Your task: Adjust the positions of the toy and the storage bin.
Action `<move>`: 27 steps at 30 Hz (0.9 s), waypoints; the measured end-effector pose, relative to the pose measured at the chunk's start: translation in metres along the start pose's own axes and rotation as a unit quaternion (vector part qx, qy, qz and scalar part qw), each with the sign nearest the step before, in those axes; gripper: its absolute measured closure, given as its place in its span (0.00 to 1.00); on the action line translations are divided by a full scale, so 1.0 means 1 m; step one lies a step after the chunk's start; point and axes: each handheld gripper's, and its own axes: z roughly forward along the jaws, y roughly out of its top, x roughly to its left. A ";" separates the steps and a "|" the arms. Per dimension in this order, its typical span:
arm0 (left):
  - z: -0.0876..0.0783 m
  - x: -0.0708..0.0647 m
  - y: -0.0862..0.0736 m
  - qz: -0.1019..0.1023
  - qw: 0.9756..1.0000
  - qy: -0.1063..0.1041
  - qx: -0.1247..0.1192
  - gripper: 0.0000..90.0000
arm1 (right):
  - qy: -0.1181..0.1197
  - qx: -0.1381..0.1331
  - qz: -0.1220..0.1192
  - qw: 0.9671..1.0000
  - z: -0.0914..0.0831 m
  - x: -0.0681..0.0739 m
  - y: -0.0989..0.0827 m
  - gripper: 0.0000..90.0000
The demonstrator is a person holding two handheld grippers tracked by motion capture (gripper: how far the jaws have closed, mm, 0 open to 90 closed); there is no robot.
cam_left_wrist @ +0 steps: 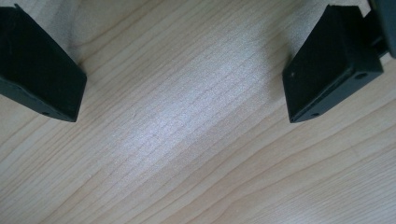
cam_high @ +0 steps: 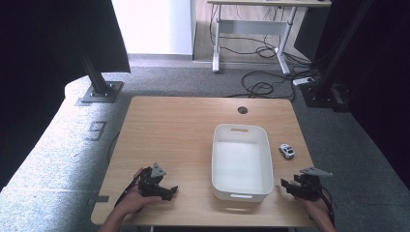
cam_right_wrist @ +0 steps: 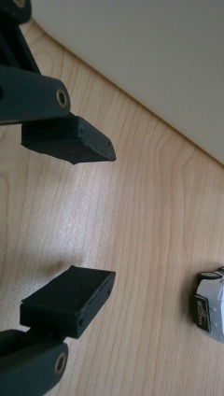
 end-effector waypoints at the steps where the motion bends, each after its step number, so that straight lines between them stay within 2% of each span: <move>1: 0.000 0.000 0.000 0.000 1.000 0.000 0.000 0.00 | -0.001 0.002 -0.003 1.000 0.001 0.000 0.000 0.39; 11: 0.000 0.000 0.000 0.001 1.000 -0.001 0.000 0.00 | -0.002 0.005 -0.022 1.000 0.004 0.005 0.000 0.38; 17: 0.000 0.000 0.000 -0.001 1.000 0.001 0.000 0.00 | 0.003 0.015 -0.013 1.000 0.009 0.005 -0.001 0.38; 27: 0.000 0.000 0.000 -0.002 1.000 0.001 0.000 0.00 | 0.008 0.005 -0.012 1.000 0.006 0.005 0.001 0.38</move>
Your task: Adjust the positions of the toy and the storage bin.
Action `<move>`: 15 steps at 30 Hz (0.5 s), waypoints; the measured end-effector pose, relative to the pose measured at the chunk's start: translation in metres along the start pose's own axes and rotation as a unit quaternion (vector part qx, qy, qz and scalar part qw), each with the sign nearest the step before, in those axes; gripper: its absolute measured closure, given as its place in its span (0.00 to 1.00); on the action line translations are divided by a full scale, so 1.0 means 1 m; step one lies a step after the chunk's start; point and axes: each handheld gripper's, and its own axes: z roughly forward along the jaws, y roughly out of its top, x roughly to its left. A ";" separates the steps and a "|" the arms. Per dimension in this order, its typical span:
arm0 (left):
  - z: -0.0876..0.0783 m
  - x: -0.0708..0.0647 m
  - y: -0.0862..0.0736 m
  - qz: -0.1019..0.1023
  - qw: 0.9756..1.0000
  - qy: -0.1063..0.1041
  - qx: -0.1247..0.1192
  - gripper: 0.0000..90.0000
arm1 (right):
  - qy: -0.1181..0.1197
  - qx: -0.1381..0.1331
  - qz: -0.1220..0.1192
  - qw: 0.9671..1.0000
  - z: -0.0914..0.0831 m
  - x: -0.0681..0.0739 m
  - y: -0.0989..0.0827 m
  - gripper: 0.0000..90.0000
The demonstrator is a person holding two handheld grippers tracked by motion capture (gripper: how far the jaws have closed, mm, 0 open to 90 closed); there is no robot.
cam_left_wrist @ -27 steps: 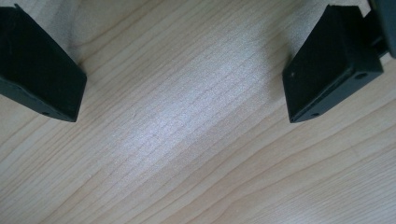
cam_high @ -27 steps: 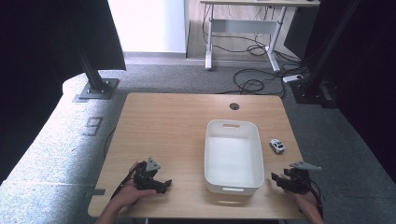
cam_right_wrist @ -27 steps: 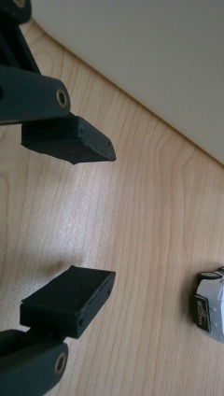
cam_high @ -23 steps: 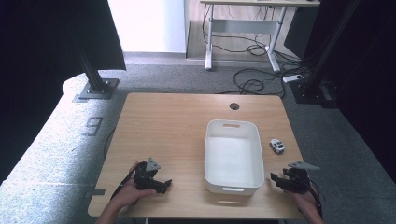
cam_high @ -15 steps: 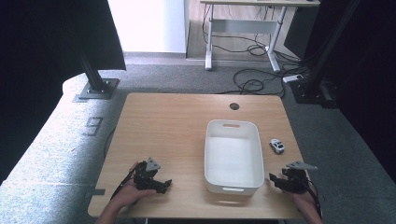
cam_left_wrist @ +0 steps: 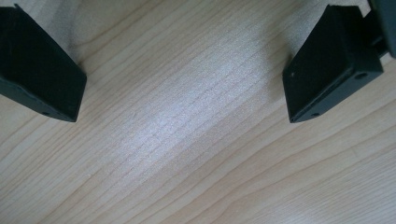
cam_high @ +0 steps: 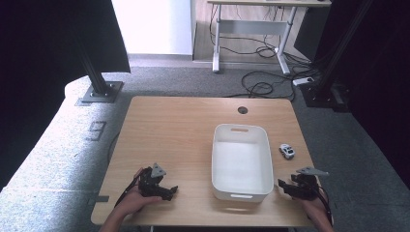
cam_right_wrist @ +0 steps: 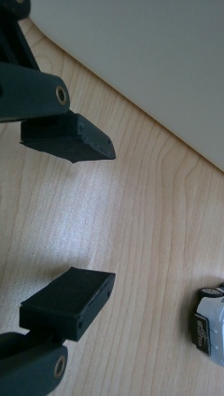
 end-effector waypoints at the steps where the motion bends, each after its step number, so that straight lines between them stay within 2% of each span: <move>1: 0.000 0.000 0.000 0.000 1.000 0.000 0.000 0.00 | 0.000 0.000 0.001 1.000 0.000 0.000 0.000 0.38; 11: 0.000 0.000 0.000 0.001 1.000 -0.001 0.000 0.00 | 0.000 -0.017 0.018 1.000 -0.008 -0.007 0.002 0.38; 15: 0.000 0.000 0.000 0.001 1.000 -0.001 0.000 0.00 | 0.012 -0.030 0.023 0.999 -0.012 -0.008 0.004 0.38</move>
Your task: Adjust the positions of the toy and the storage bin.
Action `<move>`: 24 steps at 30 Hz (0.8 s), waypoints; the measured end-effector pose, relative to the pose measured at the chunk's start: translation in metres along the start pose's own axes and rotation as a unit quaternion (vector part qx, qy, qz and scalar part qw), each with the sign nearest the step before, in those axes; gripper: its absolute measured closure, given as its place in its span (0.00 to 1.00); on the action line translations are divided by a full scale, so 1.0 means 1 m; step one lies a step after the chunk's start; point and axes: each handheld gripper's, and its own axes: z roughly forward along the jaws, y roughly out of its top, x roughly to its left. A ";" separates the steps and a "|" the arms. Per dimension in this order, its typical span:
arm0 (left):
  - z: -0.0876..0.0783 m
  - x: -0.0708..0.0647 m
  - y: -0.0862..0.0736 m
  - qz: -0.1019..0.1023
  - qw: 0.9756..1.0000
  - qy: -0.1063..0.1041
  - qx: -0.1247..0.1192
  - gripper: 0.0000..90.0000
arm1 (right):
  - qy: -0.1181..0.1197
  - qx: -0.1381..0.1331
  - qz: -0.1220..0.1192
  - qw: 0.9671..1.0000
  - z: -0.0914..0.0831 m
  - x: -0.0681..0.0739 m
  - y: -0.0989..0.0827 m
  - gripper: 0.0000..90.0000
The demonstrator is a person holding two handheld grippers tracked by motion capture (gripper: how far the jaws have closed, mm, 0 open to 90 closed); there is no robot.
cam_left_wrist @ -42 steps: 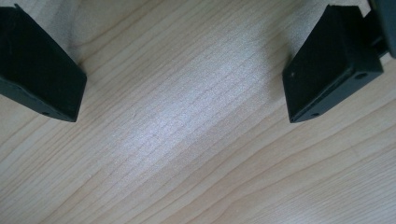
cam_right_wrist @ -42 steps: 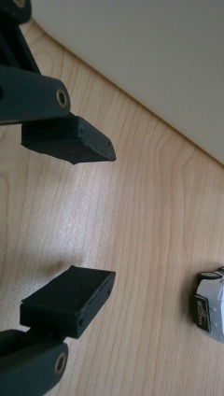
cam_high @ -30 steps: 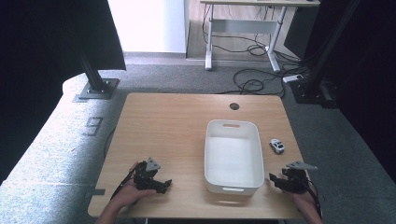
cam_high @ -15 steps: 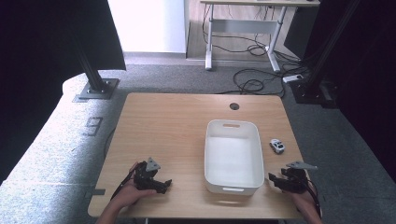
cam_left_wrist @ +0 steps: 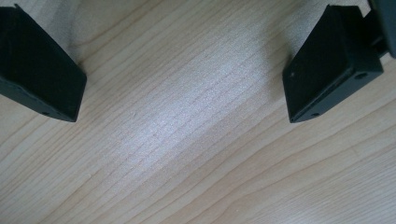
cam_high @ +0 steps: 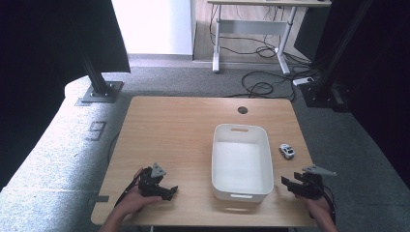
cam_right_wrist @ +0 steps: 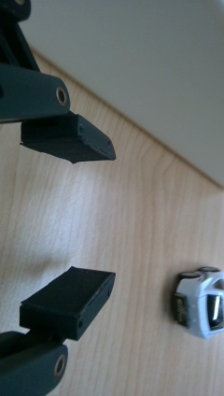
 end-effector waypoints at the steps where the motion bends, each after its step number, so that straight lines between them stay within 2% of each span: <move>1: 0.000 0.000 0.000 0.000 1.000 0.000 0.000 0.00 | 0.004 -0.005 0.002 1.000 -0.001 0.000 0.001 0.38; 7: 0.000 0.000 0.000 0.000 1.000 0.000 0.000 0.00 | 0.008 -0.015 0.006 1.000 -0.004 0.003 0.006 0.38; 12: 0.000 0.000 0.000 0.000 1.000 0.000 0.000 0.00 | 0.019 -0.030 -0.010 0.999 -0.008 0.008 0.008 0.36; 18: 0.000 0.000 0.000 0.000 1.000 0.000 0.000 0.00 | 0.011 -0.044 -0.015 0.999 -0.013 0.013 0.011 0.36; 24: 0.000 0.000 0.000 0.000 1.000 0.000 0.000 0.00 | 0.014 -0.053 -0.010 0.998 -0.017 0.015 0.013 0.36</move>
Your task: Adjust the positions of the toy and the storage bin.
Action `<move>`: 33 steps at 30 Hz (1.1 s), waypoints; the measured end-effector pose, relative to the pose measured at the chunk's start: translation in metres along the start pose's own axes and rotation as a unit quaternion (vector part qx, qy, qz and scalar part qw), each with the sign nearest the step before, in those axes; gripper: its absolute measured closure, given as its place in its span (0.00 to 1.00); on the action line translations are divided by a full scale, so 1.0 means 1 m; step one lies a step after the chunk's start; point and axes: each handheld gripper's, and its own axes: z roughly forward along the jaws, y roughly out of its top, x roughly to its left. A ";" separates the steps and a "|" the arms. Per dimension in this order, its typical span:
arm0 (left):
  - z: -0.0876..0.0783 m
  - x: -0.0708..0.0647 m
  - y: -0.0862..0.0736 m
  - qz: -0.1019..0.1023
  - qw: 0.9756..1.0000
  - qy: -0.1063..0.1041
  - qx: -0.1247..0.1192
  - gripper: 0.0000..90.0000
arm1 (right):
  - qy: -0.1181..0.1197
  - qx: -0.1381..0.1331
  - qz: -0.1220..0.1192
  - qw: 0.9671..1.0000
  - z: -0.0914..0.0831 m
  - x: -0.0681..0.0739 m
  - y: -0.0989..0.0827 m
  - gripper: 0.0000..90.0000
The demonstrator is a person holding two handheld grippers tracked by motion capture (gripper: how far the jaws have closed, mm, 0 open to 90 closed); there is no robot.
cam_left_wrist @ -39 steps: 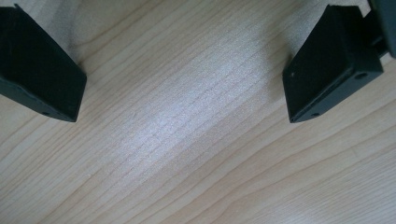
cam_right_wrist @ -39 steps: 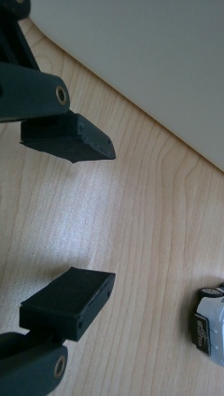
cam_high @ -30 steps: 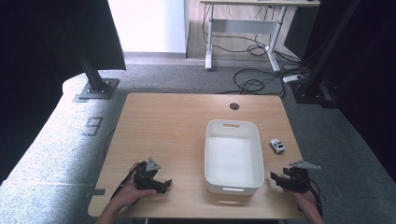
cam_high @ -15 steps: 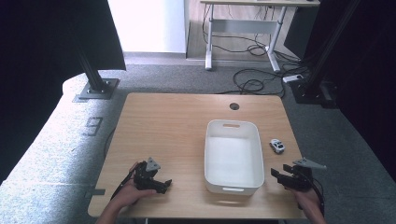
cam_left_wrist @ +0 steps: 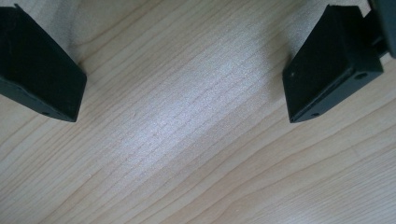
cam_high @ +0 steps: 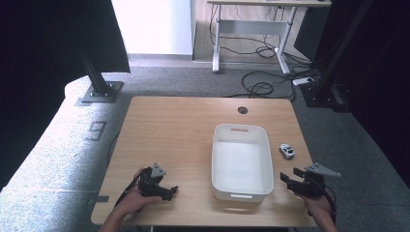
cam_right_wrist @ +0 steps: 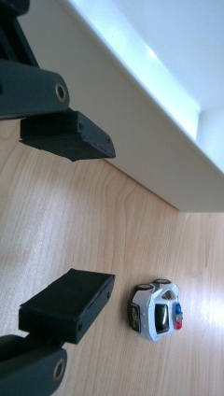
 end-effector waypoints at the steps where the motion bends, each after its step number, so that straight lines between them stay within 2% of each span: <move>1: 0.000 0.000 0.000 0.000 1.000 0.000 0.000 0.00 | 0.001 0.000 0.000 1.000 0.000 0.001 0.000 0.37; 6: 0.000 0.000 0.000 0.001 1.000 -0.001 0.000 0.00 | -0.004 -0.011 -0.004 1.000 -0.002 0.003 0.002 0.38; 18: 0.000 0.000 0.000 0.002 1.000 -0.001 0.000 0.00 | 0.004 -0.031 0.000 1.000 -0.008 0.009 0.006 0.39; 33: 0.000 0.001 0.000 0.003 1.000 -0.002 0.000 0.00 | 0.011 -0.048 -0.014 0.999 -0.010 0.022 0.010 0.39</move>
